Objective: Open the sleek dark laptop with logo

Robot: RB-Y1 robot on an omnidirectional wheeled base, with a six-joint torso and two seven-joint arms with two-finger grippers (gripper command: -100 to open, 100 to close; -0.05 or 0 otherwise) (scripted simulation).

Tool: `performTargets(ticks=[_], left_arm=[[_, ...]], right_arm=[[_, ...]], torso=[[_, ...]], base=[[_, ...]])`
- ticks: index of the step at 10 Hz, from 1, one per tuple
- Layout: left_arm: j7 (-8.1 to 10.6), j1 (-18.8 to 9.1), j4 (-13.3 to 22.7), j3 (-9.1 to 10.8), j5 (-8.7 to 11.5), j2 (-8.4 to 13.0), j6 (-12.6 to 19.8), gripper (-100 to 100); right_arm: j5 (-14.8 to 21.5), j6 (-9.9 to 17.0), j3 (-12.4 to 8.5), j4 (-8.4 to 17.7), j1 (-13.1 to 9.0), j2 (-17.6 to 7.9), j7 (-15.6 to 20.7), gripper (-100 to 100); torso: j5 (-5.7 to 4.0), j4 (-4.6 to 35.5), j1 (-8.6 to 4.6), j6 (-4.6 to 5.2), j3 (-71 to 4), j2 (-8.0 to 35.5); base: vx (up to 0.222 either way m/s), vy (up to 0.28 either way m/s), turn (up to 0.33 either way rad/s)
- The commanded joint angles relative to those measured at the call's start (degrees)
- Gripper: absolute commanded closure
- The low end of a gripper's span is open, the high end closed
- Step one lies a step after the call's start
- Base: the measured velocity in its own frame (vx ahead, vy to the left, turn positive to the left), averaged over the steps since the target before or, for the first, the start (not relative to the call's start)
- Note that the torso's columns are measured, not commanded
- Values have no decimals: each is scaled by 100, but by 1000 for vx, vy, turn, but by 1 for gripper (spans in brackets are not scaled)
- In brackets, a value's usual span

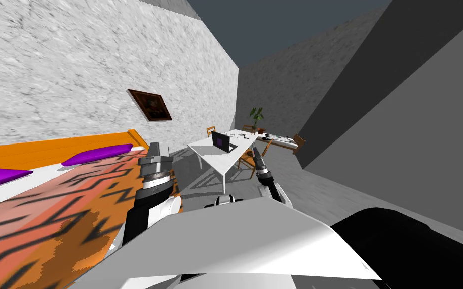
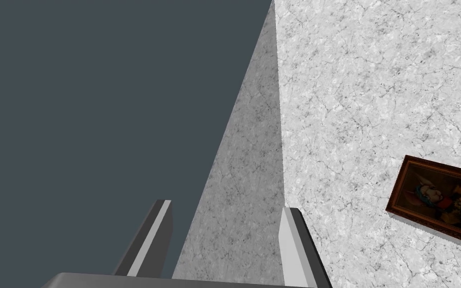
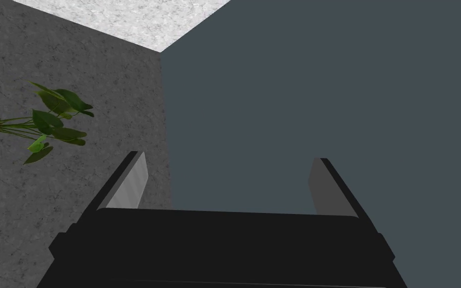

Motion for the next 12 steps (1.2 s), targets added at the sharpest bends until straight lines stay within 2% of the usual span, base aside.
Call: performTargets(ticks=[1,2,4,5,6,7,10,11,12], left_arm=[[0,0,0,0,0,0,0,0],[0,0,0,0,0,0,0,0],[0,0,0,0,0,0,0,0],[0,0,0,0,0,0,0,0],[0,0,0,0,0,0,0,0],[0,0,0,0,0,0,0,0],[0,0,0,0,0,0,0,0],[0,0,0,0,0,0,0,0],[0,1,0,0,0,0,0,0]], right_arm=[[115,187,45,437,-306,-366,377,-100],[115,187,45,486,-306,-366,377,-100],[214,332,84,861,-553,-643,692,-100],[214,332,84,888,-553,-643,692,-100],[267,408,106,1099,-687,-786,860,-100],[267,408,106,1099,-687,-786,860,-100],[437,634,188,1675,-1132,-1234,1386,-100],[437,634,188,1774,-1135,-1234,1393,-100],[498,707,223,2014,-1303,-1391,1578,-100]], torso=[[0,0,0,-1,0,0],[1,0,3,-1,0,1],[3,0,8,-2,0,1],[1,0,3,-2,0,1],[1,0,3,2,0,0],[1,0,3,-1,0,0],[0,0,-1,-1,0,0],[0,1,0,-2,1,2],[1,0,5,3,1,1]], base=[[-6,-44,144],[-5,-29,47],[-5,-28,138],[-3,-28,60],[-4,-25,79],[-4,-21,55],[-11,-30,161],[-11,-24,68],[-9,-13,115]])
